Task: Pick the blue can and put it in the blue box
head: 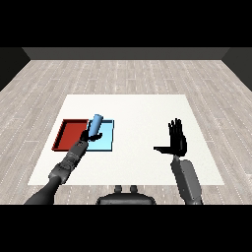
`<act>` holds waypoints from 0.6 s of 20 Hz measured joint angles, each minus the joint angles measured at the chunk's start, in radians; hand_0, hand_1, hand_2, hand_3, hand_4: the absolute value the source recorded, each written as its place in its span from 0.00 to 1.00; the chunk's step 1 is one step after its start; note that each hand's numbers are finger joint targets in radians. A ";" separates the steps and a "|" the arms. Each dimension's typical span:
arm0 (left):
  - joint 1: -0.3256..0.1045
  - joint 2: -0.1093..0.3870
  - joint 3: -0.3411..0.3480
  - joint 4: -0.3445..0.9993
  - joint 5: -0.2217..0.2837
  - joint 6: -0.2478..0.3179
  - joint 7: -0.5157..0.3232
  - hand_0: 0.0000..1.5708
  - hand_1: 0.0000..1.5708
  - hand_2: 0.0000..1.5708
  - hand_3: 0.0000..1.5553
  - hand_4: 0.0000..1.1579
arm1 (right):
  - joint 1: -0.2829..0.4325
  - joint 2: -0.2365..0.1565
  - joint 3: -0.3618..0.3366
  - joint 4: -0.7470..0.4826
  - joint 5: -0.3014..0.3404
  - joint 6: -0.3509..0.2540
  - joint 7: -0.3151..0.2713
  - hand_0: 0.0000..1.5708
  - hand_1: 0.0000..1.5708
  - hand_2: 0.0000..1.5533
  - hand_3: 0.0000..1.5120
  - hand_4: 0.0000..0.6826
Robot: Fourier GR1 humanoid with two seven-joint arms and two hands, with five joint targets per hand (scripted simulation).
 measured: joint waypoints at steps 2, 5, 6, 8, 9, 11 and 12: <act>0.004 0.003 0.014 -0.004 0.010 -0.014 -0.008 0.92 0.92 0.88 0.00 0.45 | 0.012 0.001 -0.005 0.004 -0.004 0.014 -0.017 0.00 0.00 0.00 0.00 0.00; -0.004 0.002 -0.005 0.009 -0.016 -0.028 0.000 0.00 0.00 0.00 0.00 0.51 | 0.005 0.001 -0.009 -0.001 -0.004 0.011 -0.010 0.00 0.00 0.00 0.00 0.00; -0.007 0.001 -0.008 0.011 -0.022 -0.030 0.005 0.00 0.00 0.00 0.00 0.00 | 0.002 0.002 -0.009 0.004 -0.003 0.014 -0.012 0.00 0.00 0.00 0.00 0.00; -0.009 -0.007 -0.018 0.014 -0.037 -0.014 0.019 0.00 0.00 0.00 0.00 0.00 | -0.003 0.011 -0.009 0.014 -0.002 0.019 -0.022 0.00 0.00 0.00 0.00 0.00; -0.012 -0.011 -0.016 0.017 -0.037 -0.005 0.027 0.00 0.00 0.00 0.00 0.00 | -0.005 0.014 -0.009 0.006 -0.005 0.015 -0.014 0.00 0.00 0.00 0.00 0.00; -0.011 -0.028 -0.008 0.020 -0.035 0.032 0.028 0.00 0.00 0.00 0.00 0.00 | 0.004 0.015 -0.010 0.005 -0.009 0.028 -0.020 0.00 0.00 0.00 0.00 0.00; -0.003 -0.029 0.000 0.012 -0.030 0.052 0.010 0.00 0.00 0.00 0.00 0.00 | -0.004 0.021 -0.007 0.013 -0.003 0.025 -0.021 0.00 0.00 0.00 0.00 0.00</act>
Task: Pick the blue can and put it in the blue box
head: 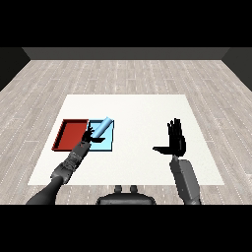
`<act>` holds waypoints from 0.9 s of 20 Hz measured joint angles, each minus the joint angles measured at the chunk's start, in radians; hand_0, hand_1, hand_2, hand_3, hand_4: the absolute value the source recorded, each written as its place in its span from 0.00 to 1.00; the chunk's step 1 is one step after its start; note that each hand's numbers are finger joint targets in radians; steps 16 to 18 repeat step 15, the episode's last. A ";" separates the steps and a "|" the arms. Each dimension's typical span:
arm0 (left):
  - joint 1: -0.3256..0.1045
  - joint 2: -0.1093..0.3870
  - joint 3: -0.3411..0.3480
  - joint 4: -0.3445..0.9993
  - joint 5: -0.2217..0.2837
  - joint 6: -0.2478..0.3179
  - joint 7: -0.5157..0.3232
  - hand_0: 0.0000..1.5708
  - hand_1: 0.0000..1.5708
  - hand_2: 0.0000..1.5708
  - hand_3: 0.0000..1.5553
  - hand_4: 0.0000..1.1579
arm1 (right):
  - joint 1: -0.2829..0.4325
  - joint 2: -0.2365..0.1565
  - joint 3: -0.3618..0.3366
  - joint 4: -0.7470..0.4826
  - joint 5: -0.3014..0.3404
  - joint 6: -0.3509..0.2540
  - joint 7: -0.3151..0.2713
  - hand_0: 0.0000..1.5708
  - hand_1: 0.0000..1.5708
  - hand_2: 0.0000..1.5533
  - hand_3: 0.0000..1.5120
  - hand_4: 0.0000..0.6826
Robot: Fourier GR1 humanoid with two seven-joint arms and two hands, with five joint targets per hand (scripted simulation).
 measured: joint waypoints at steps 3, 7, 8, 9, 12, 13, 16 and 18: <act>0.035 -0.015 0.051 -0.044 0.043 0.102 -0.084 0.00 0.00 0.00 0.00 0.00 | -0.004 -0.002 -0.010 -0.001 -0.014 0.014 0.001 0.00 0.00 0.00 0.00 0.00; 0.053 -0.008 0.116 -0.159 0.097 0.194 -0.249 0.00 0.00 0.00 0.00 0.00 | 0.000 -0.013 -0.016 -0.021 -0.024 0.024 0.016 0.00 0.00 0.00 0.00 0.00; 0.058 -0.007 0.127 -0.197 0.107 0.189 -0.294 0.00 0.00 0.00 0.00 0.00 | 0.006 -0.009 -0.013 -0.025 -0.022 0.024 0.013 0.00 0.00 0.00 0.00 0.00; 0.066 -0.007 0.135 -0.235 0.117 0.168 -0.337 0.00 0.00 0.00 0.00 0.00 | 0.001 -0.007 -0.012 -0.027 -0.023 0.021 0.017 0.00 0.00 0.00 0.00 0.00; 0.119 -0.023 0.138 -0.358 0.135 0.111 -0.470 0.00 0.00 0.00 0.00 0.00 | 0.006 -0.018 -0.015 -0.032 -0.021 0.024 0.028 0.00 0.00 0.00 0.00 0.00; 0.141 -0.028 0.139 -0.402 0.144 0.081 -0.510 0.00 0.00 0.00 0.00 0.00 | 0.010 -0.023 -0.016 -0.029 -0.017 0.024 0.031 0.00 0.00 0.00 0.00 0.00; 0.190 -0.041 0.131 -0.494 0.159 0.025 -0.571 0.00 0.00 0.00 0.00 0.00 | 0.010 -0.024 -0.010 -0.028 -0.004 0.017 0.036 0.00 0.00 0.00 0.00 0.00; 0.190 -0.041 0.131 -0.494 0.159 0.025 -0.571 0.00 0.00 0.00 0.00 0.00 | 0.010 -0.024 -0.010 -0.028 -0.004 0.017 0.036 0.00 0.00 0.00 0.00 0.00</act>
